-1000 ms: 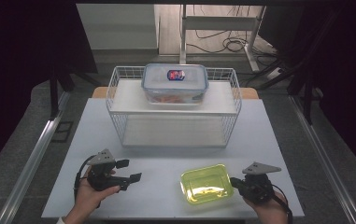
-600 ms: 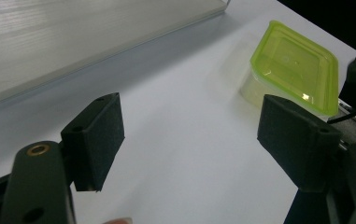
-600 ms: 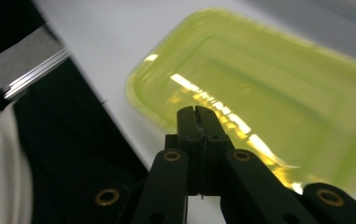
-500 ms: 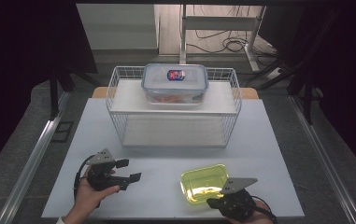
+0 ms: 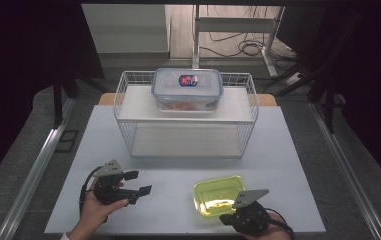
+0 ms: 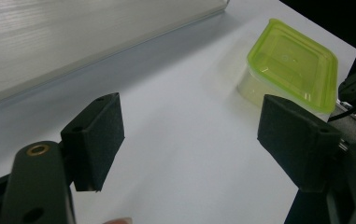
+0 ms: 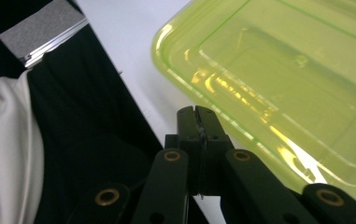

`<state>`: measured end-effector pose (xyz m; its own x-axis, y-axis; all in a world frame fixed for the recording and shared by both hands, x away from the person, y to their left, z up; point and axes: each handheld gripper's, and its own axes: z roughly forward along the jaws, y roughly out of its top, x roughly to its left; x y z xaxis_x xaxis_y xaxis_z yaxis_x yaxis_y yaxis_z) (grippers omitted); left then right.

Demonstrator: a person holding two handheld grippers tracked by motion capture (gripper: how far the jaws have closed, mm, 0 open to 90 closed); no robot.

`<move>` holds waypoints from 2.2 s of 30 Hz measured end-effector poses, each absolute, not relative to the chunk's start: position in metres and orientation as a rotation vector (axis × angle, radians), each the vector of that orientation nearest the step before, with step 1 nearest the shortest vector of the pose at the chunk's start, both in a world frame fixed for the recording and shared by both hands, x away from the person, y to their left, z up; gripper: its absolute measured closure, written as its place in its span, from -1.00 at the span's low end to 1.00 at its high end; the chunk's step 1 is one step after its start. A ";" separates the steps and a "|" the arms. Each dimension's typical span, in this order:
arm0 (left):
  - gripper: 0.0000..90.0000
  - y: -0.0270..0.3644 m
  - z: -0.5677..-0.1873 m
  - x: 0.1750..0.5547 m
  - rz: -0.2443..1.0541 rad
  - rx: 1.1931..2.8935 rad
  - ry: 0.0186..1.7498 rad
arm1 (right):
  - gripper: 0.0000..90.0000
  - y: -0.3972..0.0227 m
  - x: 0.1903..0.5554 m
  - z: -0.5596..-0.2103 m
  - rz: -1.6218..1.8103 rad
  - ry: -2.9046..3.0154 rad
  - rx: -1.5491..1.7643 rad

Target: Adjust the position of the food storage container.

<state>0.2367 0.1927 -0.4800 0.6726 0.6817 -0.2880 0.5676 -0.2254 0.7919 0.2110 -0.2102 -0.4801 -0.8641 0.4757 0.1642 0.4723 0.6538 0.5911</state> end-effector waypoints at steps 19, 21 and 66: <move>-0.49 0.190 -0.482 0.238 0.139 1.919 0.983 | 0.98 -0.210 0.236 -0.495 0.993 2.783 0.900; -0.49 0.190 -0.482 0.237 0.140 1.919 0.982 | 0.98 -0.210 0.234 -0.495 1.007 2.791 0.894; -0.49 0.190 -0.484 0.238 0.134 1.924 0.986 | 0.98 -0.183 0.272 -0.493 0.906 2.542 1.095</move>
<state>0.2381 0.1895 -0.4840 0.6704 0.6823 -0.2917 0.5802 -0.2370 0.7792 0.2725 -0.1830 -0.4933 -0.6947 0.7186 0.0325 0.5771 0.5298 0.6215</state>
